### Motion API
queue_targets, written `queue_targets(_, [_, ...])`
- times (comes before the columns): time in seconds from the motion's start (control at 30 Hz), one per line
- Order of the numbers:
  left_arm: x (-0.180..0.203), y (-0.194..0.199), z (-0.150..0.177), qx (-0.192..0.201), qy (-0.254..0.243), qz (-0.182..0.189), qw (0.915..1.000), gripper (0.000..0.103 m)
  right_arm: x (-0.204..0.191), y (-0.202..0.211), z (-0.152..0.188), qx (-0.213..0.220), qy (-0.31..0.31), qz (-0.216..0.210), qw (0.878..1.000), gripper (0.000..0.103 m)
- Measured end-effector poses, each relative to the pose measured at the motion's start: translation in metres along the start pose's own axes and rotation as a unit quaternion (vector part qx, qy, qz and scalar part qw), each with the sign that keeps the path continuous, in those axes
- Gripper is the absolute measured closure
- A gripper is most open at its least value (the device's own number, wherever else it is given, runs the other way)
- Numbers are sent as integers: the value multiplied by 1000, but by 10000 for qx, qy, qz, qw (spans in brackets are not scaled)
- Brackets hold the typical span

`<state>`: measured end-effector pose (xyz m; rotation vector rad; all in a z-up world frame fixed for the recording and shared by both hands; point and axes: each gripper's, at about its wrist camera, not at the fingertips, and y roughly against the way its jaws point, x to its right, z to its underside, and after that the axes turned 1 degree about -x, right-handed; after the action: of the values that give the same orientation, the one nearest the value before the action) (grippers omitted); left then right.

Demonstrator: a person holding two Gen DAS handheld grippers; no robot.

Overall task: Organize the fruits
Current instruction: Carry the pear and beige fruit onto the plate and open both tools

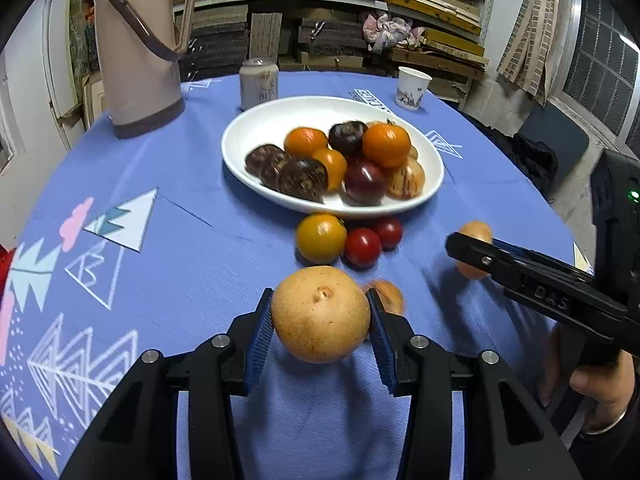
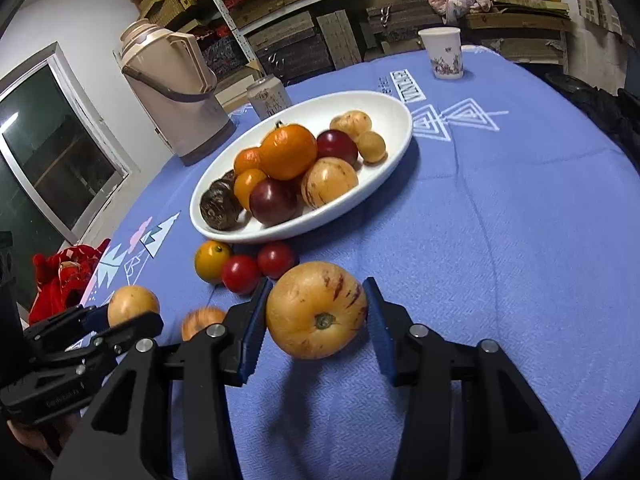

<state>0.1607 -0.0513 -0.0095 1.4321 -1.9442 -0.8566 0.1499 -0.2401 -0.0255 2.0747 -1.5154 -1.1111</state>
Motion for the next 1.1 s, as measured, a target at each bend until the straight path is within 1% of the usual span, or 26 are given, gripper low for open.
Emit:
queue_targets(0.17, [-6,3,-14,72,-37,-21,10000,58,-16,14,-12,38,232,-76,9997,58])
queue_targets(0.3, [-7,6,-32,221,-180,-62,9996,58,-30,25,-38,198,550,-20,9983,58])
queue_targets(0.43, [-5,3,-62,385,-264,-117,9988,58,-38,21,-67,357,714,95,9968,58])
queue_targets(0.5, [-6,-1,-77,422,-258,-185,9986,58,-39,15,-82,372,745,94,9965,58])
queue_targets(0.57, [-7,-9,-94,435,-191,-171,9987,58,-40,5,-98,390,753,126,9963,58])
queue_targets(0.7, [-9,-34,-116,370,-65,-249,9990,58,-38,-24,-123,297,726,213,9967,58])
queue_targets(0.83, [-12,-59,-127,220,67,-336,9992,58,-30,-51,-138,155,588,288,9977,58])
queue_targets(0.97, [-13,-79,-132,63,143,-346,9993,58,-23,-76,-144,-18,497,382,9980,58])
queue_targets(1.1, [-13,-89,-133,1,150,-333,9993,58,-19,-86,-146,-39,377,382,9986,55])
